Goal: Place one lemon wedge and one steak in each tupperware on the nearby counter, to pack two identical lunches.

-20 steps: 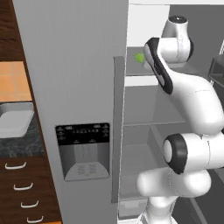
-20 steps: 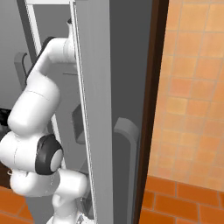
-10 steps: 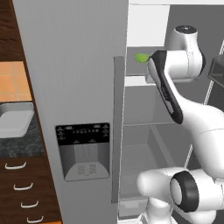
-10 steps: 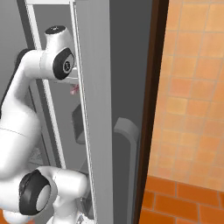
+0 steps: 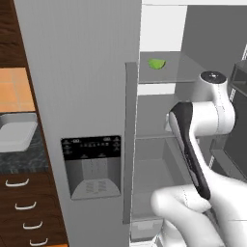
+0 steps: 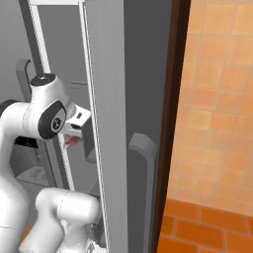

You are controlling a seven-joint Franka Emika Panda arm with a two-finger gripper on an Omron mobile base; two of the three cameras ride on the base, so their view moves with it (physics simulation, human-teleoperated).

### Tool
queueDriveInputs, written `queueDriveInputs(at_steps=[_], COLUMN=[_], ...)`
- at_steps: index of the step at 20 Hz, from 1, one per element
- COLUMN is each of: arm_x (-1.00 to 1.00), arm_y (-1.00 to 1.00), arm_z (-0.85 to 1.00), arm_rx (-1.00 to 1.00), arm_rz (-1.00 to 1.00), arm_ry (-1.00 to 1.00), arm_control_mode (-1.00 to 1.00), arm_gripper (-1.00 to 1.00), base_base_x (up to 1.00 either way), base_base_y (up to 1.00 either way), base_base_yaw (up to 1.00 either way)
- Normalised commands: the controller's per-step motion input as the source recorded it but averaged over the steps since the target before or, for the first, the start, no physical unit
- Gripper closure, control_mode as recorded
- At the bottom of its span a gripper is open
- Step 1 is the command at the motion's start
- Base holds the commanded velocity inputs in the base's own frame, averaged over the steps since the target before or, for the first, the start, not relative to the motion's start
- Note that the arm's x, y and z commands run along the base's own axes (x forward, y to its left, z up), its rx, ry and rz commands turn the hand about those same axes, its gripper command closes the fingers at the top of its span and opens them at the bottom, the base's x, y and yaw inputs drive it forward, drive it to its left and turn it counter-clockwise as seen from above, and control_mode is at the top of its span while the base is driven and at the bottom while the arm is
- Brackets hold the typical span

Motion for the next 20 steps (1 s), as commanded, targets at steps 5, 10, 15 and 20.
queueDriveInputs(at_steps=[5, 10, 15, 20], arm_x=[-0.80, 0.00, 0.00, 0.00], arm_y=[0.03, 0.00, 0.00, 0.00], arm_z=[-0.49, 0.00, 0.00, 0.00], arm_rx=[0.03, 0.00, 0.00, 0.00], arm_rz=[0.00, 0.00, 0.00, 0.00], arm_ry=[-0.02, 0.00, 0.00, 0.00], arm_control_mode=[1.00, 1.00, 1.00, 1.00], arm_gripper=[1.00, 1.00, 1.00, 1.00], base_base_x=[-0.20, -0.84, -0.31, -0.07], base_base_y=[0.05, 0.71, 1.00, 1.00], base_base_yaw=[0.00, 0.00, 0.00, 0.11])
